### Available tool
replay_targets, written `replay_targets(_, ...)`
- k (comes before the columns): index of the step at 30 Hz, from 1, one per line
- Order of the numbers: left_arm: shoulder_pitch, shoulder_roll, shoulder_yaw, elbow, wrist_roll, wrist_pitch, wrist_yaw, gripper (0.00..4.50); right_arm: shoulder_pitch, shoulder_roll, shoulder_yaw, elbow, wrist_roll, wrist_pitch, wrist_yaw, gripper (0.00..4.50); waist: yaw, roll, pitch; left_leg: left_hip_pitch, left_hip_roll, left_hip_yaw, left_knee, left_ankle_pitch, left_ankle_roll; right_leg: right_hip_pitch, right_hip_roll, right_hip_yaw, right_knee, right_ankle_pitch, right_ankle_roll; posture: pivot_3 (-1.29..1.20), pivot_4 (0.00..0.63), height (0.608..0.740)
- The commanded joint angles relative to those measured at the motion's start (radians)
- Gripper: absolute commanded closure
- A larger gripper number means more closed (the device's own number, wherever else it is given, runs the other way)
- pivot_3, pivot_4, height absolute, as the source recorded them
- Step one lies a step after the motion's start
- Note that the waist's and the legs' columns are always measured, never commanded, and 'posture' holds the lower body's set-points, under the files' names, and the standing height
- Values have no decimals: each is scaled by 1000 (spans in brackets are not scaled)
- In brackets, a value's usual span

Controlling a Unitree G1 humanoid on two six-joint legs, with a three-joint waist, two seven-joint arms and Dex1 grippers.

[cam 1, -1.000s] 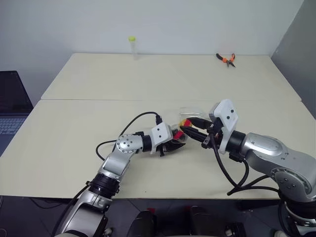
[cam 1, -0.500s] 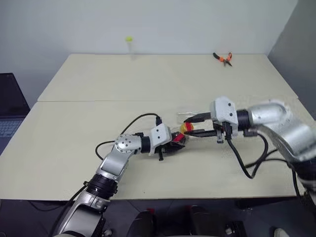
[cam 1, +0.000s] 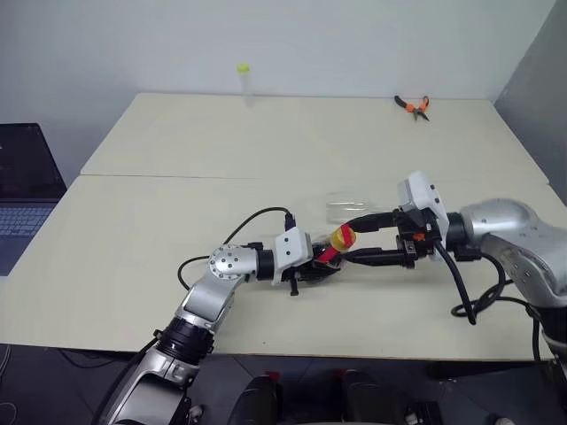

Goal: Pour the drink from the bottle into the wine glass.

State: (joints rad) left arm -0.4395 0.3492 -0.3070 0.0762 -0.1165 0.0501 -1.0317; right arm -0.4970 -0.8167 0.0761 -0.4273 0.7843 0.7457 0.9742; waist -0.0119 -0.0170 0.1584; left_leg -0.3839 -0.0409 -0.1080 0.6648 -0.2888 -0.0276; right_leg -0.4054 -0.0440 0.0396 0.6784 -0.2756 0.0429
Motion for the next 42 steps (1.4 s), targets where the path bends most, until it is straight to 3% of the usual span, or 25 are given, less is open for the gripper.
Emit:
replay_targets(1,-34,-11,22,-14,-6,-47,24,3235,64,36,-168,-166,148,93,-205,492,1,0,0,0,0,0,0,0,0,0,0,0,0,0,0,0,150,740)
replay_targets(3,-40,-12,22,-2,-2,-55,33,3235,105,58,-213,-219,179,119,-299,0,2,0,0,0,0,0,0,0,0,0,0,0,0,0,0,0,150,740)
replay_targets(7,-55,-19,18,30,16,-77,62,3237,220,203,-241,-360,188,137,-605,0,5,-1,0,0,0,0,0,0,0,1,1,0,0,0,0,0,150,740)
replay_targets(12,-76,-27,15,80,40,-113,87,3239,293,275,-202,-424,116,117,-729,0,3,0,0,0,0,1,0,0,0,0,4,0,1,0,0,0,150,740)
replay_targets(26,-106,-42,12,145,59,-155,107,3242,322,355,-67,-399,-82,12,-774,0,-1,0,0,1,0,0,0,0,0,0,6,0,1,0,0,0,150,740)
replay_targets(35,-109,-43,14,151,62,-160,107,3242,329,384,-45,-383,-106,5,-758,0,-12,0,0,1,0,0,0,0,0,0,6,0,1,0,0,0,150,740)
replay_targets(38,-108,-43,14,149,62,-161,107,3242,327,397,-49,-381,-108,5,-761,619,-14,0,0,1,0,0,0,0,0,0,6,0,1,0,0,0,150,740)
replay_targets(42,-102,-40,14,142,62,-160,107,3262,322,395,-57,-373,-111,5,-750,2042,-15,0,0,1,0,0,0,0,0,0,6,0,1,0,0,0,150,740)
